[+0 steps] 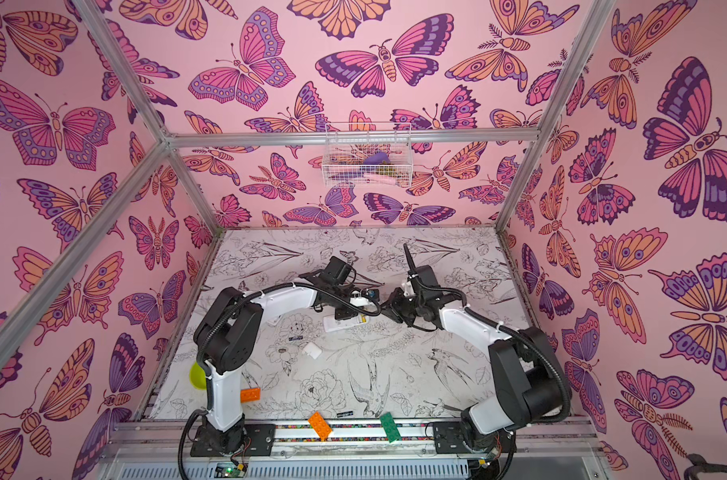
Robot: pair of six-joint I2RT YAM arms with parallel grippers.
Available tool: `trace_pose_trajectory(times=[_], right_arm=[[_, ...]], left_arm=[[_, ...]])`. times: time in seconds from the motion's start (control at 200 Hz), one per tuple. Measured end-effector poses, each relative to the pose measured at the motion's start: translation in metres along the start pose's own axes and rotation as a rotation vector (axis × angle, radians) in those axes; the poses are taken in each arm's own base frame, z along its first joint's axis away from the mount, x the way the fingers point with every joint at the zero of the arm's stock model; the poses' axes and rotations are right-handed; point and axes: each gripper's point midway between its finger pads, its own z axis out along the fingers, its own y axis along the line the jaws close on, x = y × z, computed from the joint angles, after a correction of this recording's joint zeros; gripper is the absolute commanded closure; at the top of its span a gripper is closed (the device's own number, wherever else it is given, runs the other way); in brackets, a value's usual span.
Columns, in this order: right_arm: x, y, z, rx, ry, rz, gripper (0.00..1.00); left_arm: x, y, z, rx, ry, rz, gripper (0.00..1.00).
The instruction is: Unload the batteries from the remote control
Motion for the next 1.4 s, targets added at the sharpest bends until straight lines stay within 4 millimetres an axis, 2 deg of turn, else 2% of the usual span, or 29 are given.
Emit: trace_pose_trajectory(times=[0.22, 0.461, 0.561, 0.681, 0.796, 0.907, 1.017, 1.072, 1.187, 1.242, 1.312, 1.402], right_arm=[[-0.006, -0.029, -0.027, 0.034, -0.055, 0.025, 1.0], [-0.01, -0.043, -0.036, 0.075, -0.085, 0.008, 1.0], [-0.01, -0.047, -0.036, 0.095, -0.088, -0.008, 1.0], [-0.011, -0.049, -0.036, 0.106, -0.097, -0.032, 1.0], [-0.013, -0.053, -0.037, 0.116, -0.098, -0.042, 1.0], [-0.02, -0.064, -0.045, 0.155, -0.111, -0.029, 1.0], [-0.035, -0.077, -0.074, 0.271, -0.155, -0.016, 1.0], [-0.046, -0.075, -0.103, 0.351, -0.222, -0.039, 1.0], [-0.067, -0.055, -0.175, 0.471, -0.428, -0.166, 1.0], [-0.07, -0.051, -0.198, 0.511, -0.489, -0.202, 1.0], [-0.071, -0.059, -0.209, 0.562, -0.506, -0.215, 1.0], [-0.072, -0.074, -0.197, 0.615, -0.44, -0.211, 1.0]], left_arm=[[-0.012, 0.008, -0.009, -0.007, -0.009, -0.106, 0.88], [-0.019, 0.023, -0.023, -0.04, -0.029, -0.263, 0.88], [-0.01, 0.032, -0.038, -0.076, -0.017, -0.343, 0.88], [0.012, 0.042, -0.066, -0.137, 0.002, -0.436, 0.86], [0.037, 0.044, -0.083, -0.179, 0.026, -0.51, 0.71], [0.048, 0.038, -0.082, -0.172, 0.043, -0.543, 0.62], [0.045, 0.033, -0.08, -0.158, 0.042, -0.547, 0.46], [0.043, 0.032, -0.08, -0.156, 0.039, -0.557, 0.41], [0.039, 0.033, -0.085, -0.165, 0.028, -0.556, 0.26], [0.038, 0.033, -0.087, -0.169, 0.022, -0.562, 0.21], [0.036, 0.033, -0.089, -0.167, 0.017, -0.56, 0.17], [0.036, 0.03, -0.089, -0.159, 0.016, -0.559, 0.14]])
